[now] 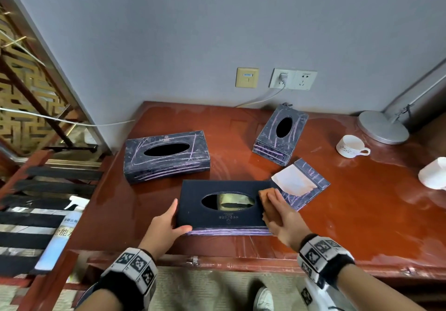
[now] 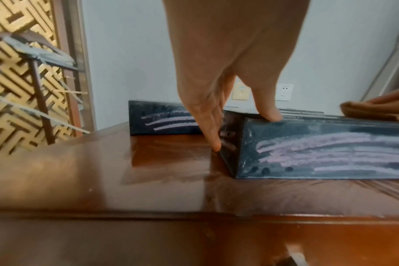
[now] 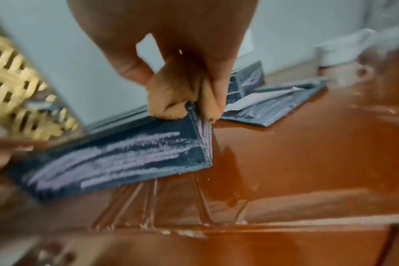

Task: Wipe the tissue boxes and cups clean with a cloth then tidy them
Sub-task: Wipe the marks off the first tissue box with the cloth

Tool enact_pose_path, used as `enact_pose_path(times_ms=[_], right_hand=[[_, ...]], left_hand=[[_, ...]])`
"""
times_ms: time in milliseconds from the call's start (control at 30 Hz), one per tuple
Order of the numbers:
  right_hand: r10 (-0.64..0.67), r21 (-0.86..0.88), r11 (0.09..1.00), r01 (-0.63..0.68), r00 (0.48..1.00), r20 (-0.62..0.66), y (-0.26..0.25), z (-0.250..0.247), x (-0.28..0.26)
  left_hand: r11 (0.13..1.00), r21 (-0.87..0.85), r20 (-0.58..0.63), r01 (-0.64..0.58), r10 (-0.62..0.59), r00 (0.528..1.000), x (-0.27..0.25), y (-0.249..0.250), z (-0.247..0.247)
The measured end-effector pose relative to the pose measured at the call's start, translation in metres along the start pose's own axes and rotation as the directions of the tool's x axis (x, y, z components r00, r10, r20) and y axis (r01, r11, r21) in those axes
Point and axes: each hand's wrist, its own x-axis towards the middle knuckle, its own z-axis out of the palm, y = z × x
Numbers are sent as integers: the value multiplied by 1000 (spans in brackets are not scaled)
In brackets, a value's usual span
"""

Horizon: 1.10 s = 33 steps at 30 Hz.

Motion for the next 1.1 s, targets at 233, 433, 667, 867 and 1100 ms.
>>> enact_pose_path(times_ms=[233,433,667,867,1100], right_hand=[[101,33,994,-103,994,50,-2,11,6],[146,220,966,-140,989,-14,-12,-12,19],[143,320,934,-158,987,71,-34,-65,36],[182,224,955,-195,980,80,-52,-79,45],[36,-368,930,-14,998,52,-77,-71,73]], left_hand=[[999,45,-8,19,-18,1000,2,7,7],[990,126,-157,-62,82,984,-1,37,-20],[842,538,-75,-42,98,992,0,85,-52],[722,692,-73,-26,106,992,8,88,-44],[864,503,-10,11,-7,1000,26,81,-49]])
